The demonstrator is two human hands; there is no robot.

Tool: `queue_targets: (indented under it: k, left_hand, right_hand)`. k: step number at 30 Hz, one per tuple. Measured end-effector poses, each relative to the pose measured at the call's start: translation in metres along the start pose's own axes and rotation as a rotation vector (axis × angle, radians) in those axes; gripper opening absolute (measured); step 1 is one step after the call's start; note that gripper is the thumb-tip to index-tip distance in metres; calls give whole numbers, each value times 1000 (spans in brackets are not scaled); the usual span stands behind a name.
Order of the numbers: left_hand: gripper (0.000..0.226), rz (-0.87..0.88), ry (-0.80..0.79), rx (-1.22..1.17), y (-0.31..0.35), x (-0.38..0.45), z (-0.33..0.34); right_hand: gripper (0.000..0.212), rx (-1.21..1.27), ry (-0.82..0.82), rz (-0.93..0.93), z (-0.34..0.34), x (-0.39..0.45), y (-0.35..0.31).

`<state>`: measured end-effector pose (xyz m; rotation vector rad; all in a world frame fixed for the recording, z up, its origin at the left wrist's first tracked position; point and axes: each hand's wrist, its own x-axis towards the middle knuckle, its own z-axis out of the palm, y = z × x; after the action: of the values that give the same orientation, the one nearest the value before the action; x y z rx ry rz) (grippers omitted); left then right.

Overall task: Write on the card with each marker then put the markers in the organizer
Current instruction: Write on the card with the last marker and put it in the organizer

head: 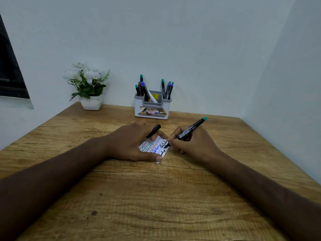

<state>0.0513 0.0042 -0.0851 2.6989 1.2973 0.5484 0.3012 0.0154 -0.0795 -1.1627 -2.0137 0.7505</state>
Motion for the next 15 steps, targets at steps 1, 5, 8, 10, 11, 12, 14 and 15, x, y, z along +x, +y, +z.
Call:
queue_targets:
  k: [1, 5, 8, 10, 11, 12, 14, 15]
  left_hand:
    - [47, -1, -4, 3, 0, 0, 0]
    - [46, -15, -14, 6, 0, 1, 0]
    - [46, -26, -20, 6, 0, 0, -1]
    - [46, -28, -25, 0, 1, 1, -2]
    - [46, -28, -30, 5, 1, 1, -2]
    - [46, -27, -34, 8, 1, 1, -2]
    - [46, -30, -30, 3, 2, 0, -3]
    - [47, -34, -24, 2, 2, 1, -3]
  right_hand:
    - [4, -20, -7, -12, 1, 0, 0]
    - [6, -41, -21, -19, -1, 0, 1]
    - [8, -31, -11, -12, 0, 2, 2]
    - [6, -39, -17, -25, 0, 2, 3]
    - [5, -44, -28, -26, 0, 2, 3]
    - [4, -41, -40, -19, -1, 2, 4]
    - [6, -21, -52, 4, -3, 3, 4]
    - [6, -14, -49, 8, -4, 3, 4]
